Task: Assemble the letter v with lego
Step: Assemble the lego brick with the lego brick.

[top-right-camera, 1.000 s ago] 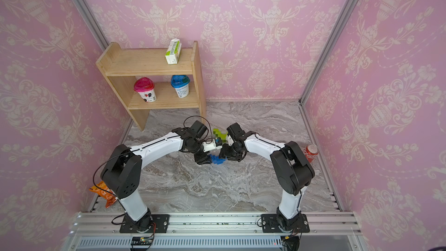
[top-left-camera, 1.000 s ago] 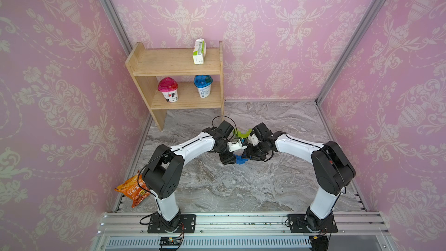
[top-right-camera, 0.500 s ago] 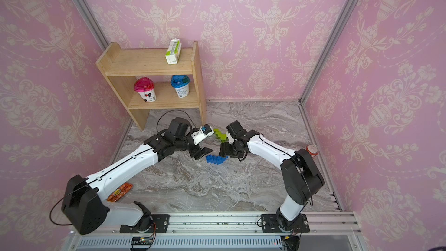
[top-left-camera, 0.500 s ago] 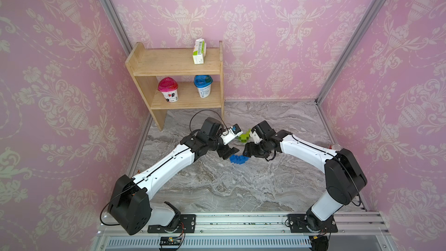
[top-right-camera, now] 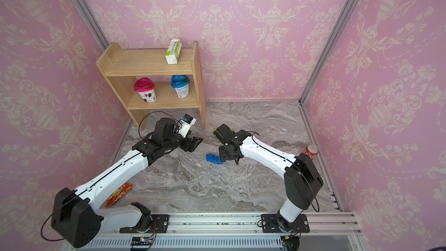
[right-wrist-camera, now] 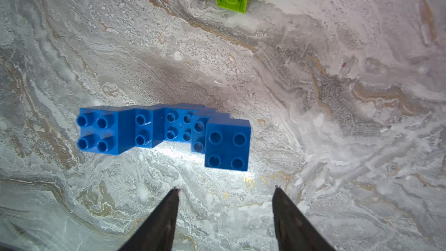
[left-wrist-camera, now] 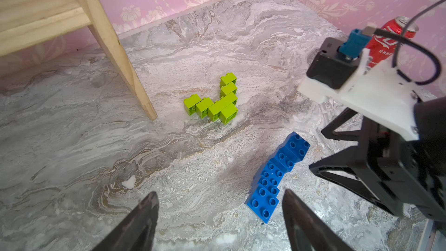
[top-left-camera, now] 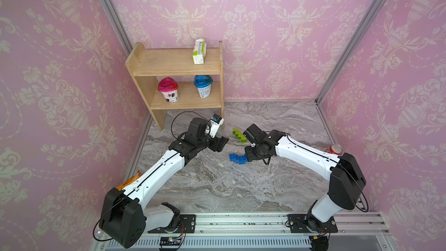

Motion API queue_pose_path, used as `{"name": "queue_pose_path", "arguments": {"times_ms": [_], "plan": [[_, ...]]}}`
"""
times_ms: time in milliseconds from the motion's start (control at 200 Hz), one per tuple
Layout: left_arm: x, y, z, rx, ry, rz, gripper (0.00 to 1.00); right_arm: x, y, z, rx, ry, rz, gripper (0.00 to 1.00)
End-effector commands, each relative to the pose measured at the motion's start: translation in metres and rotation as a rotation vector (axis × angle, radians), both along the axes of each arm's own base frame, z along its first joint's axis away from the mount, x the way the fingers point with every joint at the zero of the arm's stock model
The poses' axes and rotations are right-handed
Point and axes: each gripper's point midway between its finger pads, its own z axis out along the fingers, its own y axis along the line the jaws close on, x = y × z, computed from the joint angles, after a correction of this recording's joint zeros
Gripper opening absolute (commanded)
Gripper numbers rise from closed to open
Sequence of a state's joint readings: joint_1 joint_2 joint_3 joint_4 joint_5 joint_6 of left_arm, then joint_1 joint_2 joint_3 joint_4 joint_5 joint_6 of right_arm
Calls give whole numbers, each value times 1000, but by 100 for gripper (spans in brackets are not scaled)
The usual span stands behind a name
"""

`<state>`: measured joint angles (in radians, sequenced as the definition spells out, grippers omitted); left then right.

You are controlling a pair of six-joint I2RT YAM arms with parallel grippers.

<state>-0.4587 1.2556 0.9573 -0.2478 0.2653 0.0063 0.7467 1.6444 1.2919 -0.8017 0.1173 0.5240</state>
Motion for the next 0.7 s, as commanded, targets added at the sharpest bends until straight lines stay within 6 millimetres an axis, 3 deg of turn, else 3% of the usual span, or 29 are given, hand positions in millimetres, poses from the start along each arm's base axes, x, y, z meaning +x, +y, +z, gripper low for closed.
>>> {"name": "queue_pose_path", "arguments": {"times_ms": [0,415,695], "plan": [[3,8,-1,-28,18,66,81,1,12,15,28,-26,18,54],[0,21,-7,-32,32,119,80,9,66,-10,95,36,88,27],[-1,26,-9,-31,34,137,80,11,71,-20,75,53,93,18]]}}
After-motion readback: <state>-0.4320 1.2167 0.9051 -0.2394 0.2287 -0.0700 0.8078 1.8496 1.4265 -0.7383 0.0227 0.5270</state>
